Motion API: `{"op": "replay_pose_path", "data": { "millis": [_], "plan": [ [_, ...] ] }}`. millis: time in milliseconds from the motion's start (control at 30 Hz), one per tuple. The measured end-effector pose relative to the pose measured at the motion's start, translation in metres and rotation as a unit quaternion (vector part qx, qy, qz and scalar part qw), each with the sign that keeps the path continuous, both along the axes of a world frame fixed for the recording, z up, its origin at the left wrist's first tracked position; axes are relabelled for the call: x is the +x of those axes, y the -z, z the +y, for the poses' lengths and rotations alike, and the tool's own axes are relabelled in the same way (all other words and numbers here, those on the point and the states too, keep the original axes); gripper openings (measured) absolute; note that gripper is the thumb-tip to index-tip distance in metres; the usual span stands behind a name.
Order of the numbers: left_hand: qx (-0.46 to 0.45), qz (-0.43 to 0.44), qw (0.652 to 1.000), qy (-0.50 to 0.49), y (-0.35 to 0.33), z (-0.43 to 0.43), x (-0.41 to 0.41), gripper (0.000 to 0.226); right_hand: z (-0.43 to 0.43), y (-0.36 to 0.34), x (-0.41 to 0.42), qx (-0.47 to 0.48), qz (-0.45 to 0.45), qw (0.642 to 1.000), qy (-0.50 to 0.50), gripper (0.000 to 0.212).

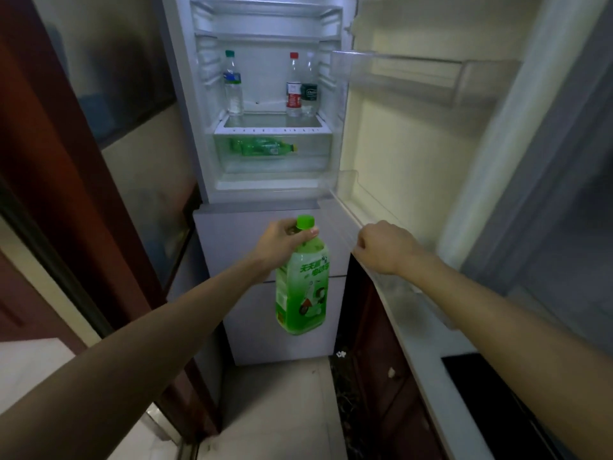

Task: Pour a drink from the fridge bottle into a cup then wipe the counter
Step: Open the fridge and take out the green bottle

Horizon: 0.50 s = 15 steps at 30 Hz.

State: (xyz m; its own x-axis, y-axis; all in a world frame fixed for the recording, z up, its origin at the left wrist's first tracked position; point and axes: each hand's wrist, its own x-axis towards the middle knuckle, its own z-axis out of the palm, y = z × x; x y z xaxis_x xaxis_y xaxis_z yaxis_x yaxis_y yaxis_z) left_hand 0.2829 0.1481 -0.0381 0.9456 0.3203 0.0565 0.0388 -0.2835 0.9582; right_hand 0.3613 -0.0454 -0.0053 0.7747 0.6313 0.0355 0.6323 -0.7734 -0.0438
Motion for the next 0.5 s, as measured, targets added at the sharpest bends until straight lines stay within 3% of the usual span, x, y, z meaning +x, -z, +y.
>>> {"op": "replay_pose_path", "data": {
  "millis": [167,333,500],
  "plan": [
    [-0.016,0.006,0.999,0.027,0.006,-0.047,-0.018,0.036,-0.053,-0.002,-0.03,0.041,-0.019,0.999,-0.004,0.031],
    [-0.016,-0.001,0.999,0.031,0.005,-0.079,-0.025,0.022,-0.117,-0.003,-0.035,0.088,-0.103,0.985,0.107,0.034],
    [-0.008,-0.01,0.999,0.03,0.008,-0.094,-0.027,0.025,-0.177,0.003,-0.021,0.101,-0.065,0.968,0.219,0.039]
  ]
}}
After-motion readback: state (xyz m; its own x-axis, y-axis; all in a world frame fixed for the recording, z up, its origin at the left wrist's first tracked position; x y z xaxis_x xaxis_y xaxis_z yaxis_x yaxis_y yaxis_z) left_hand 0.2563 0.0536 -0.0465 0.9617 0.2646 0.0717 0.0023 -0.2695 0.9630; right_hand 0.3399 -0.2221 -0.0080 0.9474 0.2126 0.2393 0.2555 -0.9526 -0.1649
